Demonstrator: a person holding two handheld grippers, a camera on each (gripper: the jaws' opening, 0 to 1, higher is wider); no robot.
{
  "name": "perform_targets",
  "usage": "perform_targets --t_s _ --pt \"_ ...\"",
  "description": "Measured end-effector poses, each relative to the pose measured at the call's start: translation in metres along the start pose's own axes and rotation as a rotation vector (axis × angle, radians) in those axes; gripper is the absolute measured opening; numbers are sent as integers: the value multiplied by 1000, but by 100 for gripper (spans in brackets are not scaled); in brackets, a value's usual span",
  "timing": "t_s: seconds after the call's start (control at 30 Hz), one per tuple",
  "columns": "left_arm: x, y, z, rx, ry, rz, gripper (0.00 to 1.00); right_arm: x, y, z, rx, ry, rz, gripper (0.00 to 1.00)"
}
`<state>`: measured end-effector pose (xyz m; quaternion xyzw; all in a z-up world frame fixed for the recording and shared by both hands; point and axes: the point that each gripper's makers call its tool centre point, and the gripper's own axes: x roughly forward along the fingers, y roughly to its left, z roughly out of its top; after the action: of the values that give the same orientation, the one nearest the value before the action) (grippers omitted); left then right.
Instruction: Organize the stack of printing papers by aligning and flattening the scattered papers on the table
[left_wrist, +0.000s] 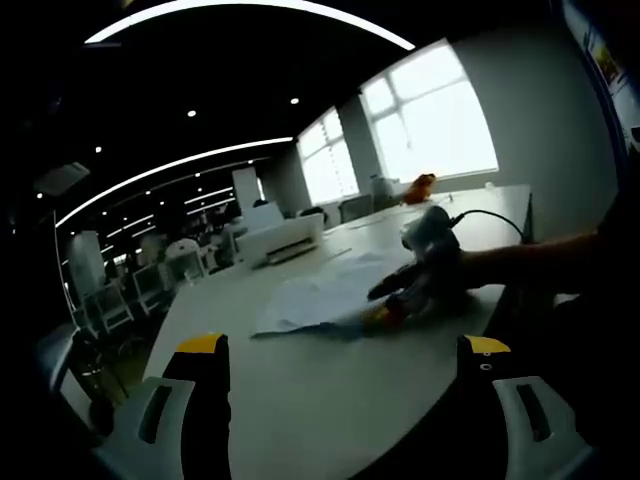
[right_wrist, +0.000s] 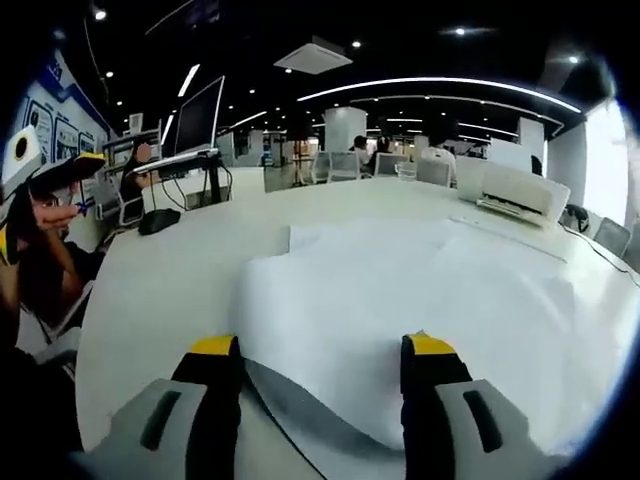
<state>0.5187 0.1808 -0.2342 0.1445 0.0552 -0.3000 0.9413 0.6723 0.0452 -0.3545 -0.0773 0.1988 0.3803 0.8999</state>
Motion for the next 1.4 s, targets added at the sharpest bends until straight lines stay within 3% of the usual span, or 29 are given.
perform_targets --t_s 0.13,0.5,0.7,0.97,1.4 --pt "0 0 0 1 -1 0 97 -3 -4 4 51 -15 1 50" --pt "0 1 -1 1 1 0 97 -6 -13 4 70 -15 -23 34" --pt "0 0 -1 1 1 -3 97 -6 -12 4 87 -21 -18 34" --pt "0 0 -2 0 3 -4 97 -8 -10 7 186 -40 20 38" --pt "-1 -1 2 6 -5 -1 97 -8 -8 8 223 -48 44 42"
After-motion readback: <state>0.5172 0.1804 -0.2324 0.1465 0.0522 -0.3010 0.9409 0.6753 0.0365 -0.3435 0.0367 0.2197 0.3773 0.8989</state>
